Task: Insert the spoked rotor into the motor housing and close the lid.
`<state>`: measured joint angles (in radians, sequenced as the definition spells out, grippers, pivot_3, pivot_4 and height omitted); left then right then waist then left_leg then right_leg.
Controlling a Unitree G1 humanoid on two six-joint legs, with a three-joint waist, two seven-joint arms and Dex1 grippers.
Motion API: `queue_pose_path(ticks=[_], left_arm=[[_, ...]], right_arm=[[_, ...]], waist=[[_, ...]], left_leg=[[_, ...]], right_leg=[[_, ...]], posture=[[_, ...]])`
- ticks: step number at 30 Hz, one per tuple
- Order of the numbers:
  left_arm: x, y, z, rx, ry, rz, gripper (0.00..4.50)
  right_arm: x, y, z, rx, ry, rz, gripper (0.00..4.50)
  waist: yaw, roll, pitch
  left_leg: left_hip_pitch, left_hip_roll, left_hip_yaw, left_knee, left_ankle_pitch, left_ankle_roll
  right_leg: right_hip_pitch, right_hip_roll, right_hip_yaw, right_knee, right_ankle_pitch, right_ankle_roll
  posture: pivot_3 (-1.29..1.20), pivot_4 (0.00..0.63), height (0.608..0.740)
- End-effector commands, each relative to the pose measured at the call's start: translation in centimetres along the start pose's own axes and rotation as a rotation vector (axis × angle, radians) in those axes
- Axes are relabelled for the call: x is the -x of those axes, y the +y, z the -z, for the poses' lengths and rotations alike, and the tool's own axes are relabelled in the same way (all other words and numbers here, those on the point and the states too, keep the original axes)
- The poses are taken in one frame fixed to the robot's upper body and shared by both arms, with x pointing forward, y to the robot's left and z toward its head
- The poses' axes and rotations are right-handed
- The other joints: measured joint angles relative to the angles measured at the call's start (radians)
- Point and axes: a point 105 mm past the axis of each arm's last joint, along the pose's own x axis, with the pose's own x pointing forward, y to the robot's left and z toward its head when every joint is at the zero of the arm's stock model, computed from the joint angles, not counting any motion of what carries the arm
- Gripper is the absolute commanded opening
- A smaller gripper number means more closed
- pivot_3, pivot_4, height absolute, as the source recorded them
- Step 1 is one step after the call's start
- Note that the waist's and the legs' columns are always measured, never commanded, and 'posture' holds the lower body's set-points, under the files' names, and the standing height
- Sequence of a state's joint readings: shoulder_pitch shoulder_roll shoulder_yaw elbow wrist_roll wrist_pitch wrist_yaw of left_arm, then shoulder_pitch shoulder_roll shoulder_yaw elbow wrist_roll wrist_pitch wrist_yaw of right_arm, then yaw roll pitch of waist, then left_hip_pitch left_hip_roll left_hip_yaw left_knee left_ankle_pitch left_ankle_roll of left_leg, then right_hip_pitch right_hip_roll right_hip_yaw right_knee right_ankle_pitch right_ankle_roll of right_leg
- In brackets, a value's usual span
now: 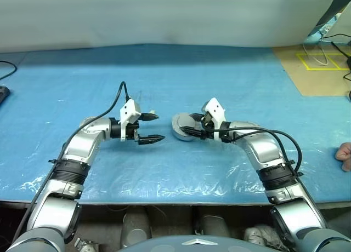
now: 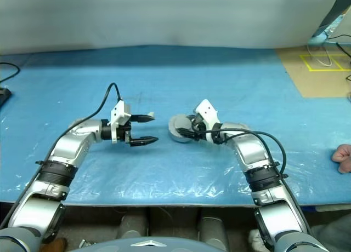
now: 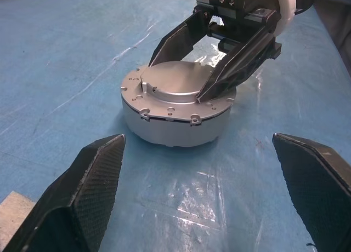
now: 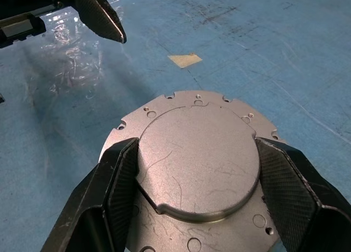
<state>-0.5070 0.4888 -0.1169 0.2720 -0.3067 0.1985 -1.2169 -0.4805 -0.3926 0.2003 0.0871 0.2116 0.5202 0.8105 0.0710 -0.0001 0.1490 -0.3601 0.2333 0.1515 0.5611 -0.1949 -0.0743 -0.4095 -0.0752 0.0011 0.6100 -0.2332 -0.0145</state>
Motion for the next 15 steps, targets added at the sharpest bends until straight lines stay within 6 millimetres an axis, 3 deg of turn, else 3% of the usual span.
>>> queue_pose_path(ticks=[1,5,15], left_arm=[[-0.1,0.4,-1.0,-0.043,-0.019,-0.004,4.50],[-0.2,0.4,-1.1,-0.041,-0.022,-0.003,4.50],[-0.2,0.3,-1.1,-0.040,-0.020,0.001,4.50]], right_arm=[[-0.5,1.2,3.6,-0.068,0.110,-0.044,2.97],[-0.7,1.4,4.6,-0.055,0.149,-0.060,2.97],[-0.8,0.8,2.8,-0.153,0.090,-0.096,2.97]], waist=[[-0.001,0.000,0.000],[-0.002,0.000,0.000],[-0.003,0.000,0.000]], left_leg=[[0.000,0.000,0.000,0.000,0.000,0.000],[0.004,0.000,0.000,-0.001,0.000,0.000],[0.008,0.001,0.001,-0.001,0.000,0.000]], right_leg=[[0.000,0.000,0.000,0.000,0.000,0.000],[0.003,0.000,0.000,-0.001,0.000,0.000],[0.006,0.000,0.000,-0.001,0.000,-0.001]], posture=[[0.00,0.150,0.740],[0.00,0.150,0.740],[0.00,0.150,0.740]])
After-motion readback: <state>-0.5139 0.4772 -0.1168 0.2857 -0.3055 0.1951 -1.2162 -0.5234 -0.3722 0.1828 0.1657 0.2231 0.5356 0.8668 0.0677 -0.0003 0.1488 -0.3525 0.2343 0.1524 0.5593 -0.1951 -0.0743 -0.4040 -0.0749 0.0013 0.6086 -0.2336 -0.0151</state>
